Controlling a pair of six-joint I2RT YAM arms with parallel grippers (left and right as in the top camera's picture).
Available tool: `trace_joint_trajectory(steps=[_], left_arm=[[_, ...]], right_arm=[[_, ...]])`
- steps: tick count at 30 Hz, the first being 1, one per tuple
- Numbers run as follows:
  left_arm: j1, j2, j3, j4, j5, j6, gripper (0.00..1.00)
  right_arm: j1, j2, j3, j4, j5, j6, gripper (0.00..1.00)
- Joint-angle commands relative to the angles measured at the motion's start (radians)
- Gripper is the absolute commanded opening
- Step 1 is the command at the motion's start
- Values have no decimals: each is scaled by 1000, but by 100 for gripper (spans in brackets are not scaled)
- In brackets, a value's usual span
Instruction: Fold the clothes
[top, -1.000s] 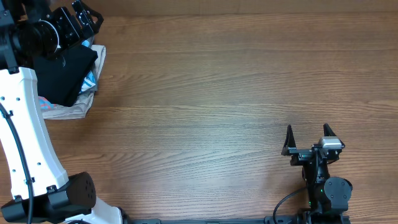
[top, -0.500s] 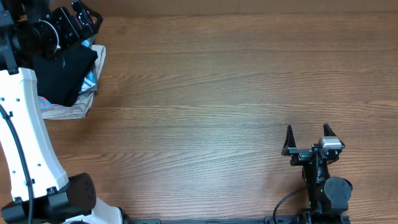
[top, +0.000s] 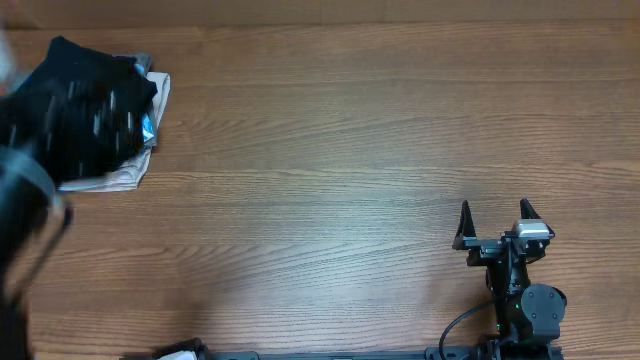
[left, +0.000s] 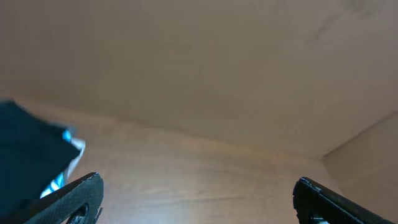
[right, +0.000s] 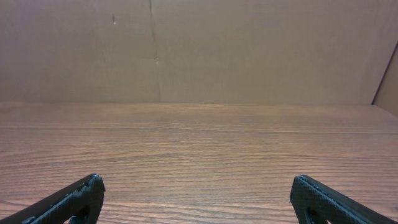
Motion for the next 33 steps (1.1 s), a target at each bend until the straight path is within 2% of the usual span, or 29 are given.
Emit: trace_joint_trajectory(steps=[1,5,11,18,23,26,33], left_arm=[[0,-88,4,-25,1,-2,100],[-5,-185,4,-122,0,6,100],[-55,-285,-43,-402,0,17,100],[-69,-425,-293,-416,0,20,100],[-69,-541,-559,-346,1,11,100],[-69,-614,-740,-252,1,-46,100],[-69,-794,-1204,80,2,-231,100]], right_arm=[[-3,-11,-10,7,-2,-3,100],[-3,-11,-10,7,-2,-3,100],[-3,-11,-10,7,-2,-3,100],[-3,-11,-10,7,-2,-3,100],[-3,-11,-10,7,-2,-4,100],[-3,-11,-10,7,-2,-3,100],[-3,-11,-10,7,-2,-4,100]])
